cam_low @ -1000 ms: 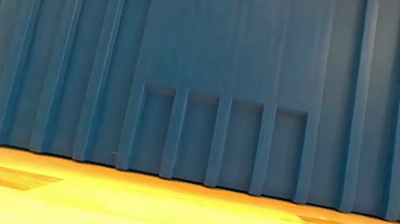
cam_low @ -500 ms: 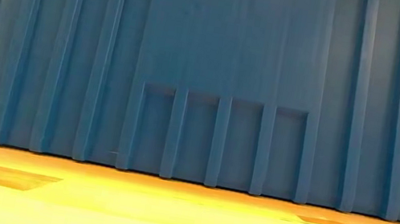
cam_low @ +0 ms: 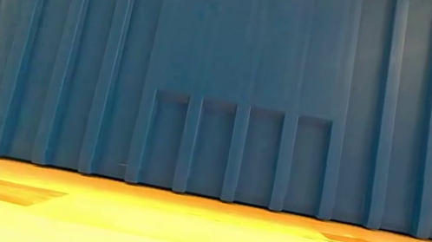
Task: Pick and place slides into bin
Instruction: Put the black slipper into the bin
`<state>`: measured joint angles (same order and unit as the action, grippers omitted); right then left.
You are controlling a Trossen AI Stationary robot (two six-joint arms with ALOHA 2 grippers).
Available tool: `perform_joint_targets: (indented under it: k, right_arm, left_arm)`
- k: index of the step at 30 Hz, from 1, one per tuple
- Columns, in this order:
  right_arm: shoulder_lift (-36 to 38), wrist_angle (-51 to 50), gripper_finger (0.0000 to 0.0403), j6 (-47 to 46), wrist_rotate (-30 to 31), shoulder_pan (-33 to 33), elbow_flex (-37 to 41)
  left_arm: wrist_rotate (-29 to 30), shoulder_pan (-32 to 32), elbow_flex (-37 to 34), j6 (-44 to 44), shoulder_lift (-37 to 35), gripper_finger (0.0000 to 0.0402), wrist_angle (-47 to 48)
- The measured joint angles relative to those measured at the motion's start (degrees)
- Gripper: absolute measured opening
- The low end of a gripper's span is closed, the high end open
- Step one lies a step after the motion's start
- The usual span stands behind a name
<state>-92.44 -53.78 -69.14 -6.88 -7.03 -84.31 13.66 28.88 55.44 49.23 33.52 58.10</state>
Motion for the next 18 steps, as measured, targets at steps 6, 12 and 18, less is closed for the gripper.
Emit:
perform_joint_targets:
  k: [6,12,18]
  right_arm:
    - [0.04,0.26,0.0271,-1.37,0.07,-1.52,0.00]
    - [0.04,3.87,0.0271,-4.84,0.74,-3.19,0.00]
    - [0.04,8.76,0.0271,-6.92,4.76,-4.70,0.00]
  left_arm:
    - [-5.52,0.02,-0.03,-0.64,3.12,0.0161,16.64]
    - [-1.15,0.00,-0.03,0.68,9.01,0.0161,26.91]
    - [-2.86,0.02,-2.97,-0.92,15.53,0.0161,22.11]
